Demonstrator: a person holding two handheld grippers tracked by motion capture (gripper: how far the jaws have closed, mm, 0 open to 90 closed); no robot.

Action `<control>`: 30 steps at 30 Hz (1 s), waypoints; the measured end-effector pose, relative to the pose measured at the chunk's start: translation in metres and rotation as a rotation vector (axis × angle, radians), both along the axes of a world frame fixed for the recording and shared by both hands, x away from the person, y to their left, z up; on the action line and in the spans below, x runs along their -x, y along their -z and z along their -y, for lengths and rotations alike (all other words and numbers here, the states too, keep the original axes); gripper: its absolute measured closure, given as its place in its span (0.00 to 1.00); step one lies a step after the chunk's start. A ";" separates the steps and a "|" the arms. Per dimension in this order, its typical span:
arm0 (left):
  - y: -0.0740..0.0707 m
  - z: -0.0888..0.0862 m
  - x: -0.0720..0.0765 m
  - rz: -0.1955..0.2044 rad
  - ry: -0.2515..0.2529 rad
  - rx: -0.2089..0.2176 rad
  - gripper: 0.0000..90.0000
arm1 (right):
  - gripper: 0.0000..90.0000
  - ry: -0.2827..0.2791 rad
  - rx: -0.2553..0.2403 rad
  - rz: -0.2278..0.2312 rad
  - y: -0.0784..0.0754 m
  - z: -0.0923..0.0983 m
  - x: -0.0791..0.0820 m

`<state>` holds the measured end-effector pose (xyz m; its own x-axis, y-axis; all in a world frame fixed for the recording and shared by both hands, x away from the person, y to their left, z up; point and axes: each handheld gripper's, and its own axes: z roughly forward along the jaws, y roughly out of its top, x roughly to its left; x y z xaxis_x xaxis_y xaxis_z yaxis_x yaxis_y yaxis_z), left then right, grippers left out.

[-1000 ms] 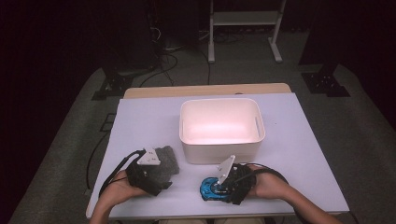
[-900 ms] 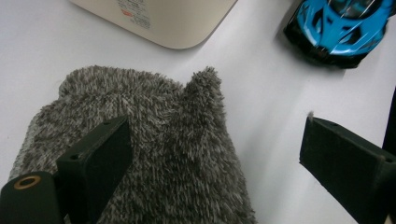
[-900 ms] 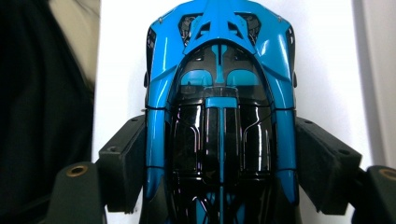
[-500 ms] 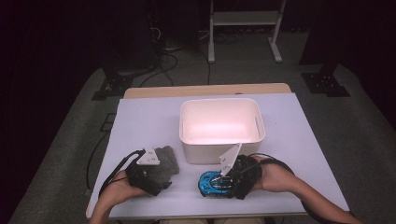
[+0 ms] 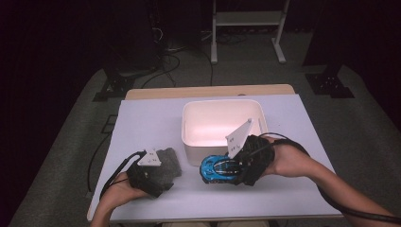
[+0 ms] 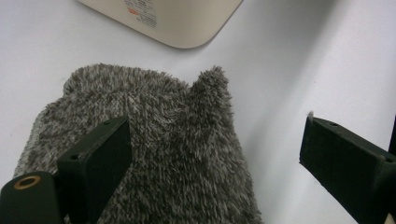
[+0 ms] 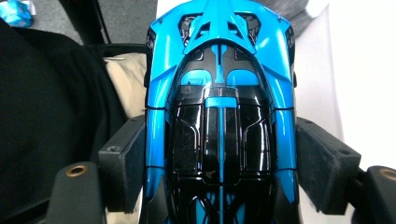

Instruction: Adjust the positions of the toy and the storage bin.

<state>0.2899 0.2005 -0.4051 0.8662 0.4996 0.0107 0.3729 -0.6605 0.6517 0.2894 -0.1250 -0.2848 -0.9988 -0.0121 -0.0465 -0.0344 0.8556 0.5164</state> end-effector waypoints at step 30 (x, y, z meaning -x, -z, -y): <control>0.004 -0.003 0.000 -0.007 -0.003 -0.006 0.10 | 0.28 0.089 0.026 0.026 -0.078 0.008 -0.086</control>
